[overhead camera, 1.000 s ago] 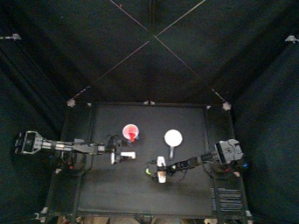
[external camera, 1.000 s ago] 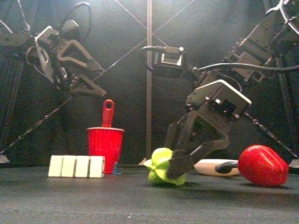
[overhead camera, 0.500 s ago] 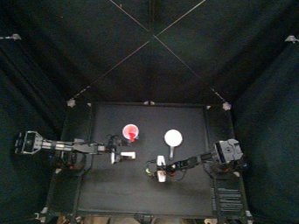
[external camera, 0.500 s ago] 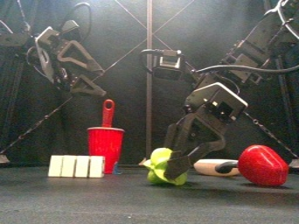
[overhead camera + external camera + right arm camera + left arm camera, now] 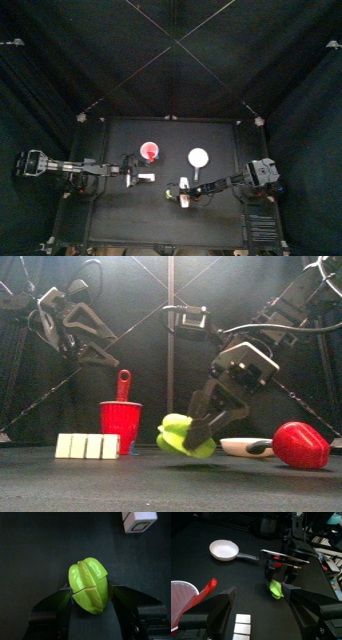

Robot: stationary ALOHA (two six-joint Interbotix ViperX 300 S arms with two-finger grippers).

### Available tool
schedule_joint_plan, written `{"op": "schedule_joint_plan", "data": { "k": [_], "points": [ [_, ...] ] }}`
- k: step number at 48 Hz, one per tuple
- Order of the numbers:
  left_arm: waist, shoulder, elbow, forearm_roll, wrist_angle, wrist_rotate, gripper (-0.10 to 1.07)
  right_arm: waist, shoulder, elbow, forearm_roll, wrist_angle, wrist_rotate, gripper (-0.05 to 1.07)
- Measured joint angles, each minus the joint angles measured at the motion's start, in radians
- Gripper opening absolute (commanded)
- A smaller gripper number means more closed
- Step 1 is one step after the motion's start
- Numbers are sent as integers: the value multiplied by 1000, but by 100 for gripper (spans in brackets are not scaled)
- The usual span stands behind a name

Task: Grab starfruit

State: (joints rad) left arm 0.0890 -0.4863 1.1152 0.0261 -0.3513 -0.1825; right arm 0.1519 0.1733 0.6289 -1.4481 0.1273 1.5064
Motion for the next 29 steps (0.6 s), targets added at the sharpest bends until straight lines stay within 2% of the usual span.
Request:
{"op": "schedule_joint_plan", "data": {
  "k": [11,29],
  "points": [
    [2,-25,12,-2,0,0,104,0,-63,-5,0,12,0,65],
    [3,-57,29,-3,0,0,104,2,-69,-6,2,14,0,65]
  ]
}}
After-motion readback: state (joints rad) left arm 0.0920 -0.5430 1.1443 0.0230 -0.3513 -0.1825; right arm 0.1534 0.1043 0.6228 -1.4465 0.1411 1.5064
